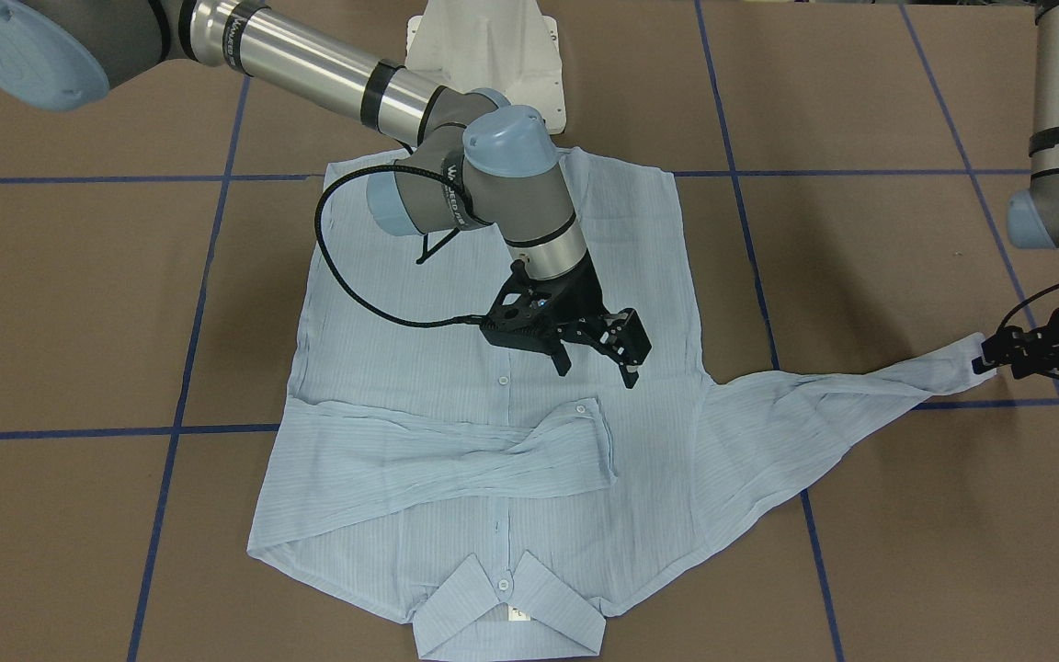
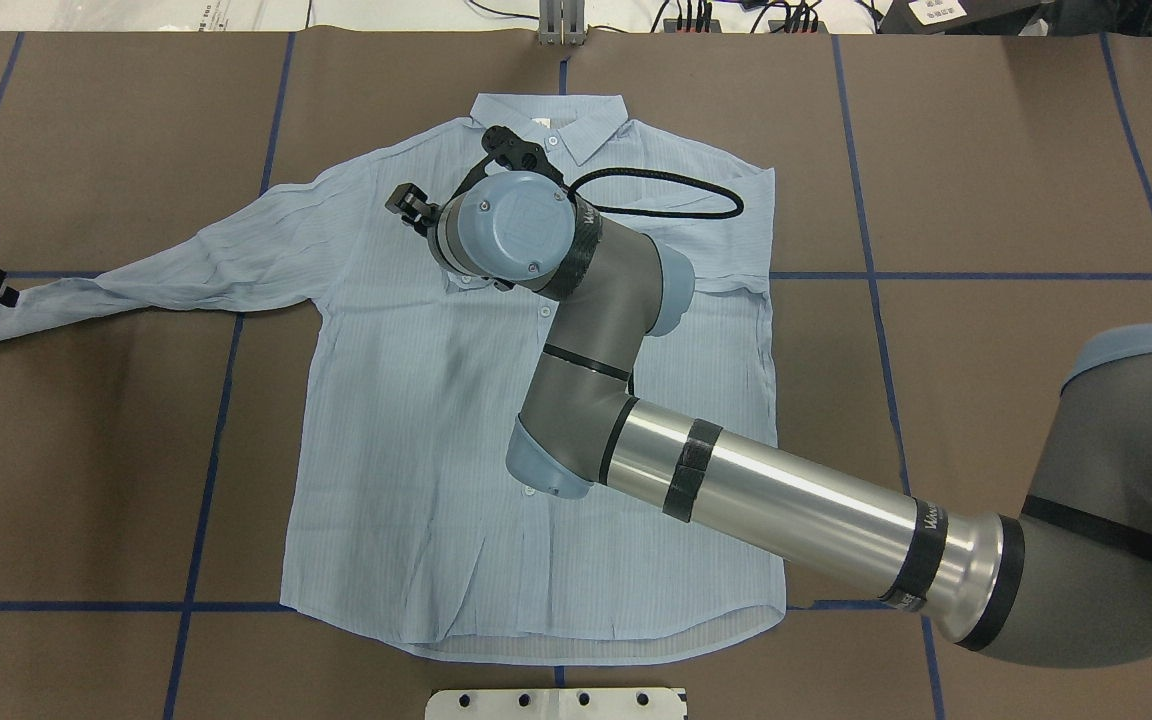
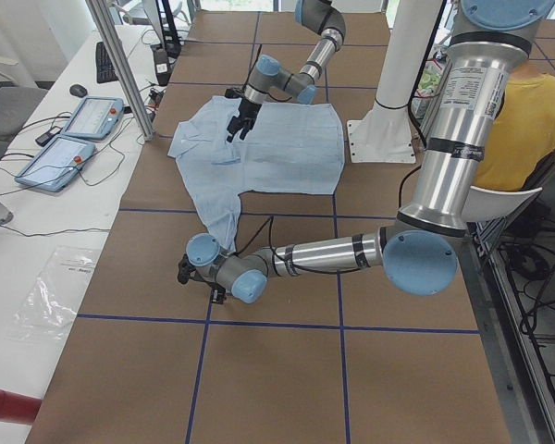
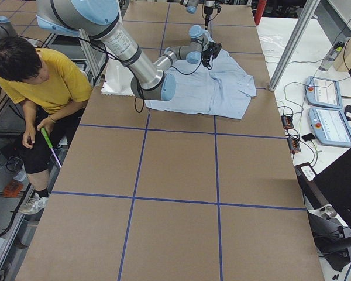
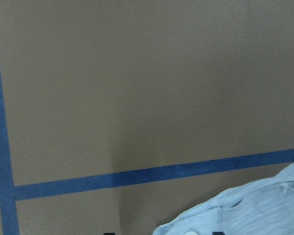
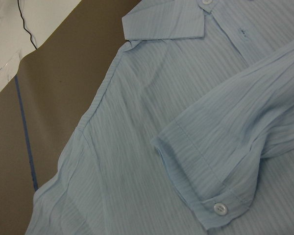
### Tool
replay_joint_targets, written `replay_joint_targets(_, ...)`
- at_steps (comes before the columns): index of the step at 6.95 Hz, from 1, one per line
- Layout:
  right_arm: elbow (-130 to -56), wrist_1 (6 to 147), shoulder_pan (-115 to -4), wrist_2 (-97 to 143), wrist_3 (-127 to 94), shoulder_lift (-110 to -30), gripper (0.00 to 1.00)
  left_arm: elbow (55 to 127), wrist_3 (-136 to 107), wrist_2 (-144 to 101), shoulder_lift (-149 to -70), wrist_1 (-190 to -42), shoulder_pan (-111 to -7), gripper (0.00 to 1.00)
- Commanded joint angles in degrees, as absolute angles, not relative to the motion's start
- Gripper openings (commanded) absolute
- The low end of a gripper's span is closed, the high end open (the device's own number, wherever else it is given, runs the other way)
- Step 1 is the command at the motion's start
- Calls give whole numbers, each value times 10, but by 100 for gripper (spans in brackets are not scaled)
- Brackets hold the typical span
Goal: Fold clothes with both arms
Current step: 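Release the sleeve on the chest while the left gripper grasps the other cuff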
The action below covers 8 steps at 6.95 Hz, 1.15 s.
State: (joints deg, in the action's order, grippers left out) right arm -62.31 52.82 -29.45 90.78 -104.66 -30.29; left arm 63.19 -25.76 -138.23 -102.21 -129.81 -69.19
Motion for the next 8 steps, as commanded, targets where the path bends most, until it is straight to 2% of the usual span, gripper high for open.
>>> replay_joint_targets(1,-623,528,-294,906,-1047,-302,100,630,-258,-1383,-1022,-1298,-690,58)
replay_joint_targets(2,-623,528,-293,906,-1046,-303,100,630,-258,-1383,-1022,-1298,-686,51)
replay_joint_targets(4,-623,527,-292,906,-1046,-305,100,630,-258,-1383,-1022,-1299,-679,0)
replay_joint_targets(5,-624,527,-293,906,-1046,-305,100,641,-258,-1385,-1025,-1299,-679,0)
replay_joint_targets(8,-667,527,-293,908,-1047,-338,100,757,-350,-1494,-1054,-1270,-678,0)
